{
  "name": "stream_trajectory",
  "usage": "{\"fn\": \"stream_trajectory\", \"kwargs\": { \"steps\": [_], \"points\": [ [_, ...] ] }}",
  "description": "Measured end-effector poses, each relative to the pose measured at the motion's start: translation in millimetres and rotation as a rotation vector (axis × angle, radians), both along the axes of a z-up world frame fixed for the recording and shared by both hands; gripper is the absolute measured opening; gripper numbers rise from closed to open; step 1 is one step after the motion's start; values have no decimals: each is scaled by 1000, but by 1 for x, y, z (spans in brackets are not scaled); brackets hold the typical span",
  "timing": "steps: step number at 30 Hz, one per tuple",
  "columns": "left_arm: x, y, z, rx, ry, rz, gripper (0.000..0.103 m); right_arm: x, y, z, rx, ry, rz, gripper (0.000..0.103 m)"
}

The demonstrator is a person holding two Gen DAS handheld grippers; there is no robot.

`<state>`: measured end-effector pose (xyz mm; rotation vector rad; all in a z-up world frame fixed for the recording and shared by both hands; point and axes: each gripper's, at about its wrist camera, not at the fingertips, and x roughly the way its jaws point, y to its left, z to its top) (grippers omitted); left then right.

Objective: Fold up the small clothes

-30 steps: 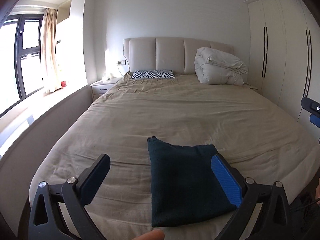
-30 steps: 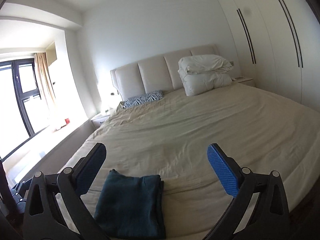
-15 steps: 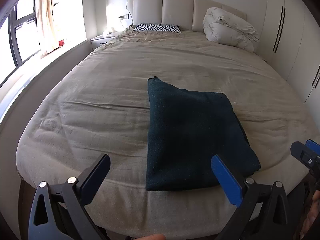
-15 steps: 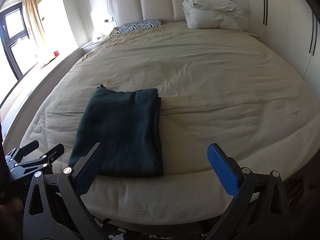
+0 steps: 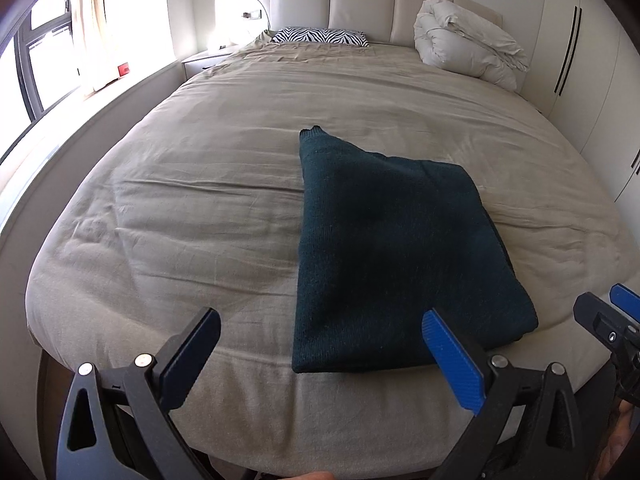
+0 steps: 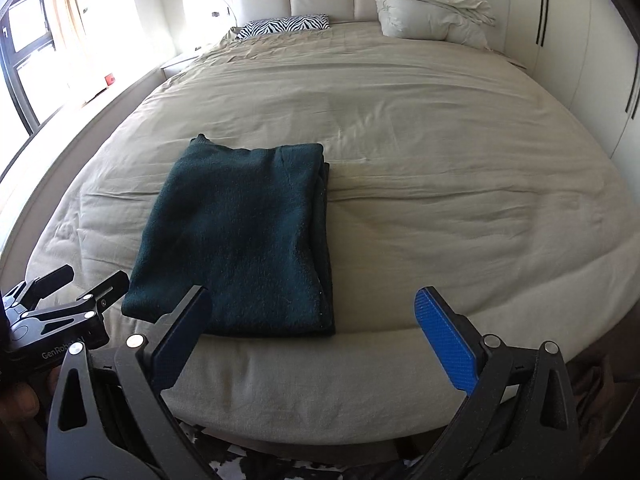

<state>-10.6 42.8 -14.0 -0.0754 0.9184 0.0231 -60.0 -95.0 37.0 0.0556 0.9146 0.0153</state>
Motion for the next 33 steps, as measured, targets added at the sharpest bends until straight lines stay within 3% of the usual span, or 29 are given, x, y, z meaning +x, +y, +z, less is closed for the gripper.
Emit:
{"fn": "stream_trajectory", "kwargs": {
  "steps": [33],
  "points": [
    [1, 0, -7, 19, 17, 5, 103, 5, 2, -11, -10, 28, -9, 103]
  ]
}}
